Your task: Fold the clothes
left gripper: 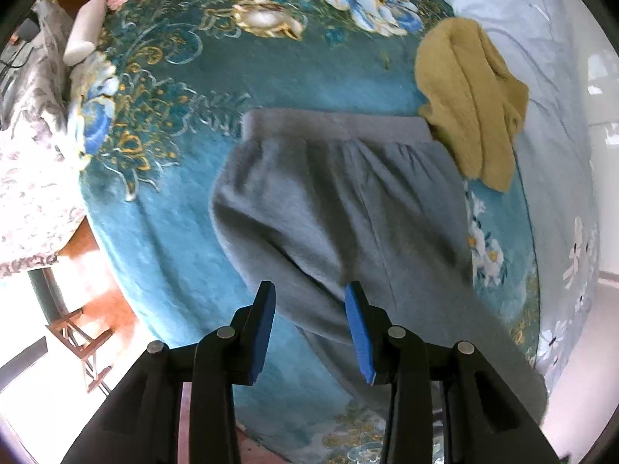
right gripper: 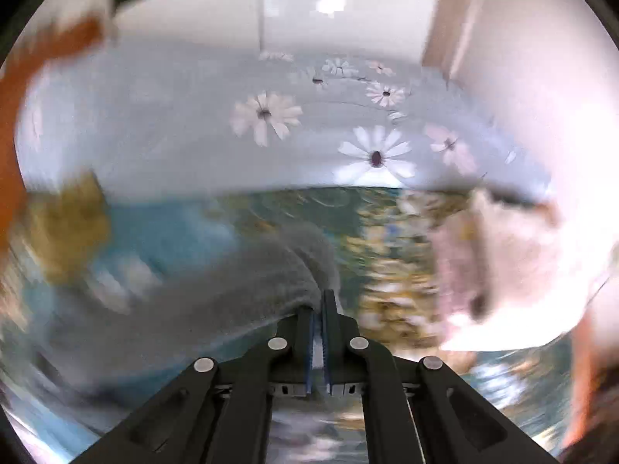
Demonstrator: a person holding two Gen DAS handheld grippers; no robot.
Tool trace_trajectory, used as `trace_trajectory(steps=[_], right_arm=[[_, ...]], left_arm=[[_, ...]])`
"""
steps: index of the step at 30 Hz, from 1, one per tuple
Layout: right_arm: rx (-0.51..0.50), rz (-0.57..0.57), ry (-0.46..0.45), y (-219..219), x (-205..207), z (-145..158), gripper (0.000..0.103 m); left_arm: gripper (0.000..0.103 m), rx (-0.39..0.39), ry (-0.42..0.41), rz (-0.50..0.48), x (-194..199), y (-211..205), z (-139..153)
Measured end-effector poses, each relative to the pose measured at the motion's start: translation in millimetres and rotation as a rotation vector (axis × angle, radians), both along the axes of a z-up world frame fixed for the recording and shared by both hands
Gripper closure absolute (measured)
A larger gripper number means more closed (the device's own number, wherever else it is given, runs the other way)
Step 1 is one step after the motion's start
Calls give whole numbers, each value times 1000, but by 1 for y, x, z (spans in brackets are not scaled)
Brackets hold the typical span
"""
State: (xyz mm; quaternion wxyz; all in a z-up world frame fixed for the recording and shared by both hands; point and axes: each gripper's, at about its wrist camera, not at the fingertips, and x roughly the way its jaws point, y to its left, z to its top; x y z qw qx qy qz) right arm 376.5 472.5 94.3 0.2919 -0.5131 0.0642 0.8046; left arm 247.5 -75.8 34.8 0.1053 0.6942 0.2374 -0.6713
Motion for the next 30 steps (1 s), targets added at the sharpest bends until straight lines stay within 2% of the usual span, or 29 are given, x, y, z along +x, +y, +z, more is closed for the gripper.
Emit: trace_trajectory(steps=[1,4,6,7,10,11,12,15,17,19,22,24,27,30], right_arm=[[-5,18,-91,0,3,-27,99],[-171,-39,-278,12,20,-110,98],[-237,-107,-342,18,39,-144,95],[-264,-139,-336,20,48,-150,94],[-278,-196,-251,25,68,-142,80],[-262,-218,-238,29,74,-138,69],[-250,-243,-222,33,81,-134,65],[-260,-367,-146,56,109,-117,58],[-259,-464,-116,68,122,-108,58],[-339,-551,-35,74,140,-104,58],[-638,-616,113,65,158,-120,58],[-804,-640,169,48,160,-140,58],[-884,-701,156,31,155,-168,58],[-958,-789,222,25,154,-180,58]], left_arm=[[65,-3,-4,-11,0,4,-1],[65,-15,-14,-36,0,11,1],[65,-25,-14,-46,-1,13,4],[65,-30,-13,-49,-1,13,6],[65,-44,-7,-45,-3,11,9],[65,-47,-9,-39,-3,9,10],[65,-46,-11,-30,-3,8,10],[65,-32,-20,-1,-2,6,7],[65,-24,-32,14,-1,7,4],[65,-16,-44,16,0,10,-1],[65,-10,-54,6,0,16,-5],[65,-8,-57,-1,0,19,-5],[65,-6,-46,-7,-2,18,0],[65,-9,-33,-4,-2,12,6]])
